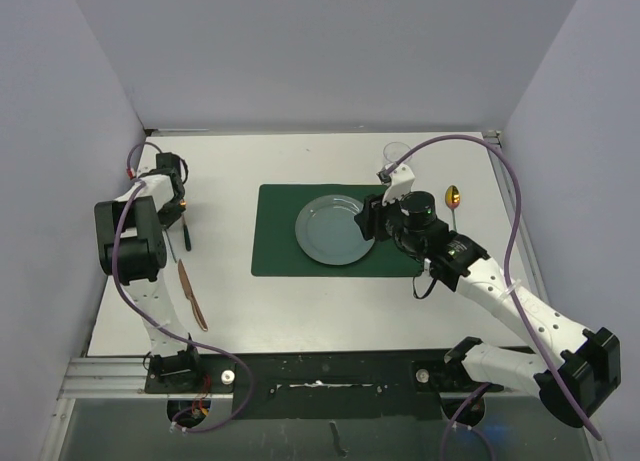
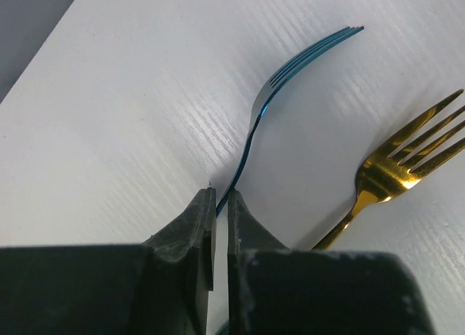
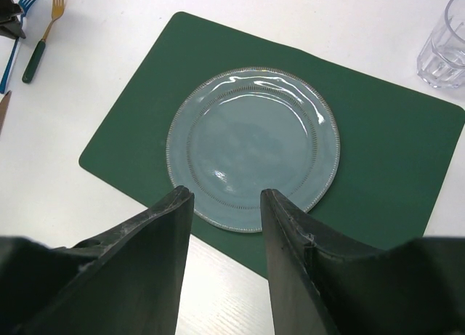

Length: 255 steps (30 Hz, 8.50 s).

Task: Set the dinner table for one person
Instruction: Pick up the fork at the center of the board, then place the fork on the napkin, then adjust the napkin at the center of the board.

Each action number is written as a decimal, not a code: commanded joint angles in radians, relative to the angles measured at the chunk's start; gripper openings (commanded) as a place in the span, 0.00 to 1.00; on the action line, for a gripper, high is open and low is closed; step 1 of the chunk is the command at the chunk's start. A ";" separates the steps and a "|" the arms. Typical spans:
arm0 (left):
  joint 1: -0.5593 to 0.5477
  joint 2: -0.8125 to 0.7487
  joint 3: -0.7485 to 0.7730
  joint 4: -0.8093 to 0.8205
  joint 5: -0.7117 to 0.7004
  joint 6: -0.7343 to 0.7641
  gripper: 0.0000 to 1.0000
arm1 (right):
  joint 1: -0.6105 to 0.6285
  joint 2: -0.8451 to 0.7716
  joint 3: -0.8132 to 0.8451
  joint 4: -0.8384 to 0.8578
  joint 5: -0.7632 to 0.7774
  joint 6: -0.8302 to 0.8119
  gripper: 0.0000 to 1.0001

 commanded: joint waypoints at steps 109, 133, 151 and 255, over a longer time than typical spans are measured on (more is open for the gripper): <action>-0.213 0.043 -0.090 0.224 1.148 0.228 0.00 | 0.060 0.130 0.192 -0.049 -0.012 0.088 0.42; -0.215 0.070 -0.050 0.108 1.020 0.285 0.18 | 0.083 0.136 0.220 -0.060 -0.025 0.083 0.42; -0.238 0.022 -0.061 0.079 0.917 0.274 0.59 | 0.093 0.143 0.224 -0.040 -0.035 0.080 0.42; -0.224 -0.141 -0.229 0.132 0.123 -0.065 0.62 | -0.164 0.651 0.107 0.088 0.243 0.305 0.38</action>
